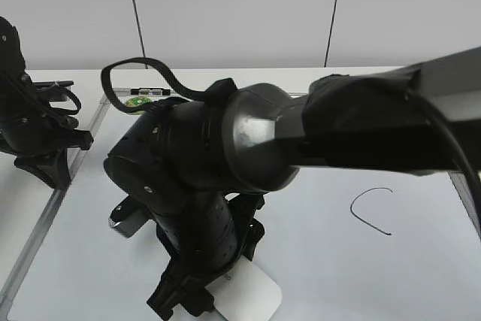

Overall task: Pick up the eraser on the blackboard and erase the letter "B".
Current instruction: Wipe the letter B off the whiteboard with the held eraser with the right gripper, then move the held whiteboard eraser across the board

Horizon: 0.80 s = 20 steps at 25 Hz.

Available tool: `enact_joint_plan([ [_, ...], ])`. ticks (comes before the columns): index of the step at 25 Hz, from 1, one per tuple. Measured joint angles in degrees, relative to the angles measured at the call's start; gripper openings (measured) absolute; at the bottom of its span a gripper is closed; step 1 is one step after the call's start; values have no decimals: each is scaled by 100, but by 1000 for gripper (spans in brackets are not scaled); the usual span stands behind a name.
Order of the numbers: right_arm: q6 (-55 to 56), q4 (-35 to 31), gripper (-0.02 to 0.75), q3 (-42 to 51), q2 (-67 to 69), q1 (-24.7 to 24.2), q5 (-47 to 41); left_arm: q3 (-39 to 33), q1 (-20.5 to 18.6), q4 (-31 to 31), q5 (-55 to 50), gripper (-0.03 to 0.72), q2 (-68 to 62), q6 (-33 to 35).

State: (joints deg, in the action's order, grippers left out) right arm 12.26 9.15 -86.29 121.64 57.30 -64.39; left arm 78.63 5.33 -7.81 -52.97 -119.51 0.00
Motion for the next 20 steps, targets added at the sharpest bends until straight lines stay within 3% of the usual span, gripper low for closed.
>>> enact_joint_plan([
  [9,393,661,520,-824,-181,-123,-307,4,0,-10,-10,33,0,0],
  [13,467,782,520,-931,-431,-758,-424,4,0,-10,-10,34,0,0],
  [20,501,843,520,-931,-747,-2343,-498,4,18,-10,-10,38,0,0],
])
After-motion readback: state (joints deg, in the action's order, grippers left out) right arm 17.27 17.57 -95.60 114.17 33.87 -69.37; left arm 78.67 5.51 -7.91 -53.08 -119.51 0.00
